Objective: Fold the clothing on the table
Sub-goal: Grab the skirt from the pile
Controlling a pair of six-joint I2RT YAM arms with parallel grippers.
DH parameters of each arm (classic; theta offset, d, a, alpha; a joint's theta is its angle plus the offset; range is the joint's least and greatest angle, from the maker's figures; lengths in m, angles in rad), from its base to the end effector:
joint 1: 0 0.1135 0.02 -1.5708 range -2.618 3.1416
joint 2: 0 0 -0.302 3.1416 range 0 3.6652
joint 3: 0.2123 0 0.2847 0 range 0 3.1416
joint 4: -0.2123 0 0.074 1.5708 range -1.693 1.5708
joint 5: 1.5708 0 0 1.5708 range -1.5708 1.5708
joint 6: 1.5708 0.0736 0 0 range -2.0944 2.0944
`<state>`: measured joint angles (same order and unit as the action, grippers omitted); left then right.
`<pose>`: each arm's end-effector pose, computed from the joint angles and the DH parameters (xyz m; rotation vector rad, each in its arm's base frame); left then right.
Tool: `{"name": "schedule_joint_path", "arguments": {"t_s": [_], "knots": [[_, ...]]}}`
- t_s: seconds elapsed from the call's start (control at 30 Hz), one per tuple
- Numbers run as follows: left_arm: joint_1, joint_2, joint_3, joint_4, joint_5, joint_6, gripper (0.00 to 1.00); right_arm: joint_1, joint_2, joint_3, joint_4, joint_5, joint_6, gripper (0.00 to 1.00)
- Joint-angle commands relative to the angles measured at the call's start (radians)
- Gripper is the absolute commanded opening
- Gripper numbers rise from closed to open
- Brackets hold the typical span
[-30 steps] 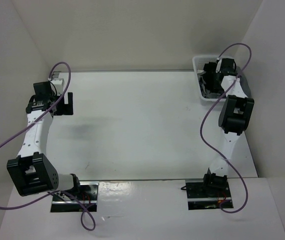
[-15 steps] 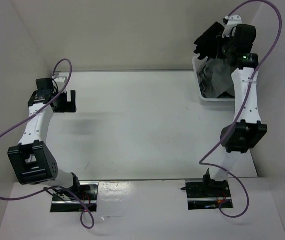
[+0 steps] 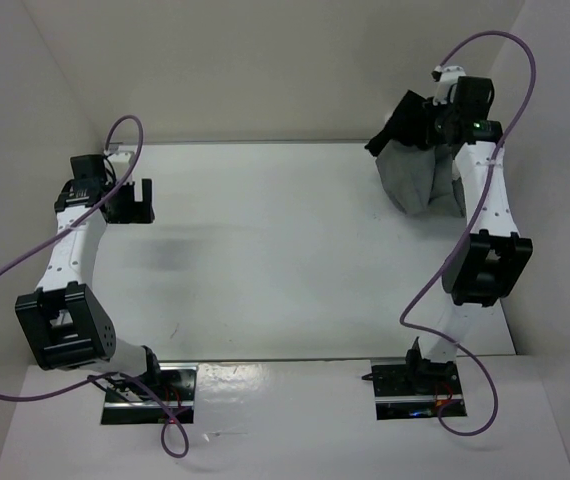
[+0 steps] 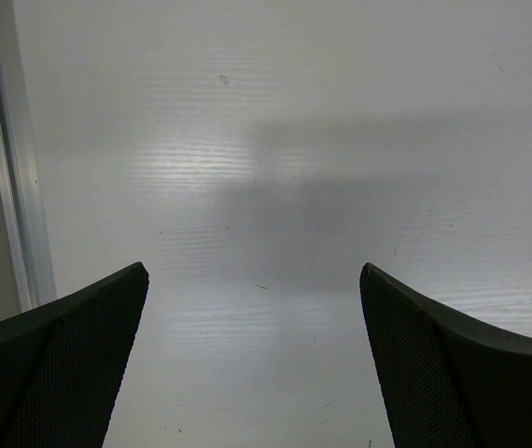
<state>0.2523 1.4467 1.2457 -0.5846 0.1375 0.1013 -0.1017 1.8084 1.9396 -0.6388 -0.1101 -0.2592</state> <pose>0.3619 0.0829 0.3125 -0.1102 2.3444 0.0118 0.4861 -0.0415 0.4314 -0.2303 2.0639 -0.1066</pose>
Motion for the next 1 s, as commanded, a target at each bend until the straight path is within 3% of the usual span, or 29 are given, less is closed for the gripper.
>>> {"name": "schedule_joint_path", "arguments": {"t_s": [0.0, 0.2, 0.5, 0.73, 0.97], "knots": [[0.002, -0.043, -0.02, -0.003, 0.019, 0.003, 1.0, -0.105, 0.006, 0.012, 0.079, 0.021, 0.014, 0.0], [0.002, -0.052, -0.02, -0.012, 0.019, 0.003, 1.0, -0.203, 0.039, 0.064, 0.111, 0.052, 0.014, 0.0], [0.002, -0.08, -0.038, -0.001, -0.001, 0.003, 1.0, -0.217, 0.057, 0.044, 0.22, 0.159, 0.003, 0.0], [0.002, -0.071, -0.029, -0.001, -0.001, 0.003, 1.0, -0.196, 0.13, 0.281, 0.255, 0.187, 0.058, 0.0], [0.002, -0.052, -0.019, -0.011, -0.001, 0.003, 1.0, -0.118, 0.16, 0.395, 0.215, 0.169, 0.084, 0.0]]}}
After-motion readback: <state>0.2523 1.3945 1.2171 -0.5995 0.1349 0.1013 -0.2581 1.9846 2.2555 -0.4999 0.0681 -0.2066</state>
